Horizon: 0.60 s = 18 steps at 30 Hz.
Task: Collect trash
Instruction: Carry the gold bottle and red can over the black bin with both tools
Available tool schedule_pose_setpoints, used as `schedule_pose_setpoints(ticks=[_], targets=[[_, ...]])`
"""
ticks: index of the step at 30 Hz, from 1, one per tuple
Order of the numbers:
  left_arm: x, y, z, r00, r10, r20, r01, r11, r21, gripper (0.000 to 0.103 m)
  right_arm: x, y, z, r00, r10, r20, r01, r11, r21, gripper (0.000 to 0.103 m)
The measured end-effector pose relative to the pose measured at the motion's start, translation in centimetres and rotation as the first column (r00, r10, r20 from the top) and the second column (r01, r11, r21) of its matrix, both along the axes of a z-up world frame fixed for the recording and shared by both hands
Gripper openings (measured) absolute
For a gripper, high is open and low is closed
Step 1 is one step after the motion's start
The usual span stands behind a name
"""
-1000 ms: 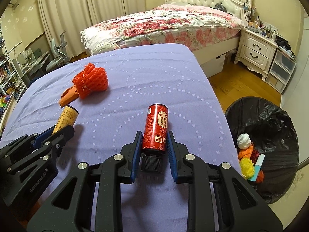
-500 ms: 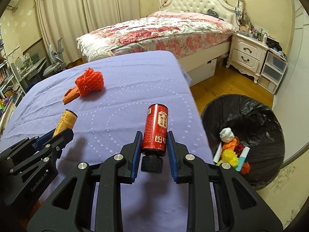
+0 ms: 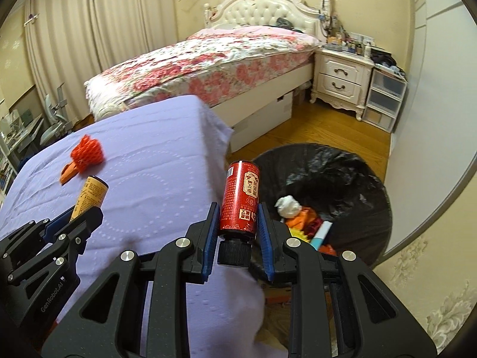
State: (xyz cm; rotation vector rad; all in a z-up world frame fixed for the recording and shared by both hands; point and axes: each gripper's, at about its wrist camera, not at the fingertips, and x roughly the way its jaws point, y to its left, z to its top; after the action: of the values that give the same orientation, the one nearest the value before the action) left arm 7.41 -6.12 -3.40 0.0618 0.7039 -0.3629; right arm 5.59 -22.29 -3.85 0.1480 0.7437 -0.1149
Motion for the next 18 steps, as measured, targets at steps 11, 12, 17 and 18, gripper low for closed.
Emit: schedule_pose_setpoints(ticks=[11, 12, 17, 18], targets=[[2.0, -6.1, -0.1, 0.997, -0.08, 0.001, 0.08, 0.996, 0.028, 0.025, 0.2, -5.6, -0.5, 0.994, -0.11, 0.002, 0.11, 0.994, 0.011, 0.025], [2.2, -6.6, -0.2, 0.996, -0.087, 0.001, 0.087, 0.996, 0.033, 0.025, 0.3, -6.0, -0.5, 0.993, -0.117, 0.003, 0.117, 0.993, 0.009, 0.025], [3.2, -8.8, -0.6, 0.994, -0.106, -0.012, 0.106, 0.993, 0.05, 0.025, 1.0, -7.6, -0.6, 0.989, -0.15, 0.006, 0.15, 0.989, 0.01, 0.025], [3.2, -9.0, -0.7, 0.994, -0.109, -0.013, 0.109, 0.993, 0.051, 0.025, 1.2, -7.9, -0.7, 0.988, -0.155, 0.006, 0.155, 0.988, 0.012, 0.025]])
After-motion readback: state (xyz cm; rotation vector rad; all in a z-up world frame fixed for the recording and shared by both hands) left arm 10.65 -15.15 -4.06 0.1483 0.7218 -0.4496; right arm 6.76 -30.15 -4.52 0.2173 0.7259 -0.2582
